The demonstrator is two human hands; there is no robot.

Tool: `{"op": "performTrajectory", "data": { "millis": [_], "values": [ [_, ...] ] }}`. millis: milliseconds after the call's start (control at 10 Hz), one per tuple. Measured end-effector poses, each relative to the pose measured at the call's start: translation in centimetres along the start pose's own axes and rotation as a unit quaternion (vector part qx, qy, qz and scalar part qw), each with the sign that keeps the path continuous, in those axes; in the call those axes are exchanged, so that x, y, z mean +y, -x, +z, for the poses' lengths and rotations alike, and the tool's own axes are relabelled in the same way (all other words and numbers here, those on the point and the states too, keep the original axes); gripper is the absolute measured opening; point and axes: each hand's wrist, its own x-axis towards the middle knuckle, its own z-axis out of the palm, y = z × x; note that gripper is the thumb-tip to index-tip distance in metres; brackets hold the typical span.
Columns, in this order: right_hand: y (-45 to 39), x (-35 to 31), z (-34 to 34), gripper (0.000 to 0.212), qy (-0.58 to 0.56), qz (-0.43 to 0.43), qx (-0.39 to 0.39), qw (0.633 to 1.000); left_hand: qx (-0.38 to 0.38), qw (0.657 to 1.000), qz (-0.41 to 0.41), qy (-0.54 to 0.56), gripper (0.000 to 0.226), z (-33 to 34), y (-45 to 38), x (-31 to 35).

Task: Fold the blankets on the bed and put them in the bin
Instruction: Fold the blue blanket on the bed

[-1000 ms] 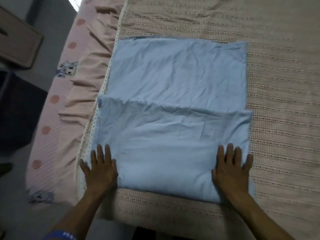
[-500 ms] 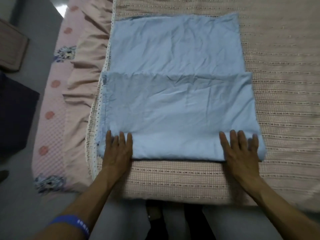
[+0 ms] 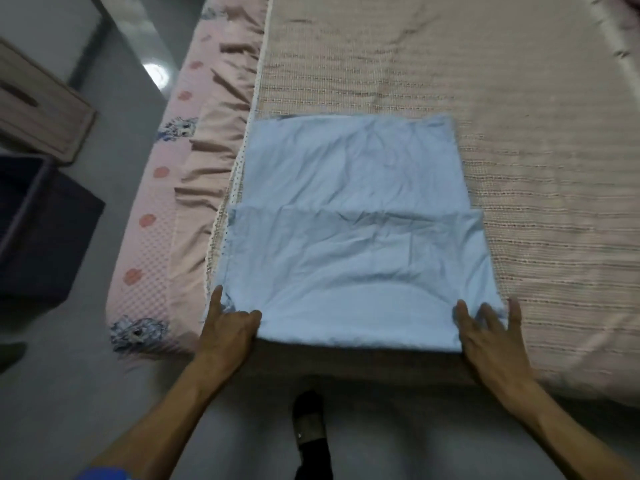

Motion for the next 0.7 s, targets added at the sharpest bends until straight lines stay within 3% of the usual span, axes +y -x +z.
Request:
{"op": "performTrajectory", "data": {
  "millis": [100, 200, 300, 400, 500, 700],
  "values": [
    [7.8, 0.8, 0.4, 0.092, -0.018, -0.050, -0.033, 0.998, 0.049, 0.998, -0.036, 0.010, 0.030, -0.4, 8.3, 3.1],
    [10.8, 2.3, 0.0, 0.097, 0.001, -0.094, -0.053, 0.994, 0.077, 0.997, 0.002, 0.026, 0.009, -1.2, 11.2, 4.2],
    [13.0, 3.9, -4.2, 0.087, 0.055, -0.120, -0.001, 0.991, 0.122, 0.992, 0.031, 0.027, 0.018, -2.2, 13.9, 4.7],
    [11.7, 5.3, -8.8, 0.085, 0.038, -0.076, 0.006, 0.996, 0.166, 0.986, -0.005, 0.011, 0.016, -6.1, 12.2, 4.0],
    [7.6, 6.5, -14.7, 0.079, 0.029, -0.002, 0.042, 0.999, 0.170, 0.981, -0.094, -0.013, 0.007, -11.8, 8.9, 2.1],
    [-1.4, 7.6, -21.2, 0.085, -0.008, 0.089, 0.113, 0.989, 0.200, 0.969, -0.143, -0.012, 0.012, -19.7, 1.9, -1.8]
  ]
}}
